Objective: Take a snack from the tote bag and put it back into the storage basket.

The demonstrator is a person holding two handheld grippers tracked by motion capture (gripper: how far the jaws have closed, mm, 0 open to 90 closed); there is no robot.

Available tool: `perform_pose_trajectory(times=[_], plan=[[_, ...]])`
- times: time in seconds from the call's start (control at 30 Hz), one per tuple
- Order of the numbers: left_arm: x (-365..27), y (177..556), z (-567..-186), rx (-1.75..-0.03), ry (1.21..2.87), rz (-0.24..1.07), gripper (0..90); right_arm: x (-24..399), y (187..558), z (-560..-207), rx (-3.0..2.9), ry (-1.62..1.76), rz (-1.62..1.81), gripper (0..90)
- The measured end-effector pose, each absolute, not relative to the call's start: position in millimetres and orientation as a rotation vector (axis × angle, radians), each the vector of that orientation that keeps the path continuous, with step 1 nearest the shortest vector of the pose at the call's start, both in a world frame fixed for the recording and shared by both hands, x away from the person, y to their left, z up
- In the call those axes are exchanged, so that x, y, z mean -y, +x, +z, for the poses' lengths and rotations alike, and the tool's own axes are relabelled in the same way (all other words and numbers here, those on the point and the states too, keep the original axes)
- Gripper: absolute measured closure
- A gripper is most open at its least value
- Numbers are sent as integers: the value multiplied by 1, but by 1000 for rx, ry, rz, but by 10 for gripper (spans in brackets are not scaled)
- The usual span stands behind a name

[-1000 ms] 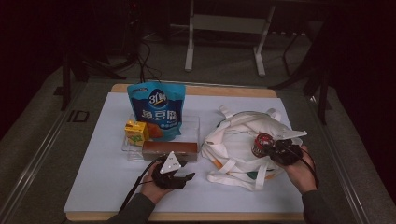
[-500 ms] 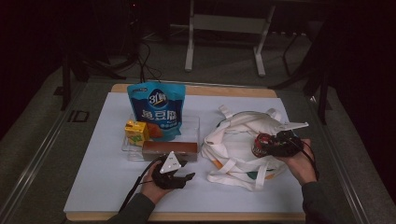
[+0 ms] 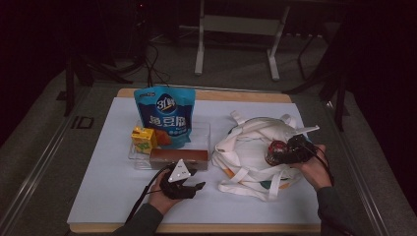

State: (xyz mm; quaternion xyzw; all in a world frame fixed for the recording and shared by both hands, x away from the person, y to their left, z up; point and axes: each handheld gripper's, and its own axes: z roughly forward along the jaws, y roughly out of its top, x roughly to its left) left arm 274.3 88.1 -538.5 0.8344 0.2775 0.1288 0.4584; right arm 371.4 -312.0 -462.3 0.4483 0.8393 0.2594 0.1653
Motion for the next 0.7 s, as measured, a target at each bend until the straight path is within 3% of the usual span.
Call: perform_pose_trajectory(times=[0.7], plan=[[-88, 275, -539, -688, 2055, 315, 433, 303, 383, -484, -2403, 1341, 681, 247]])
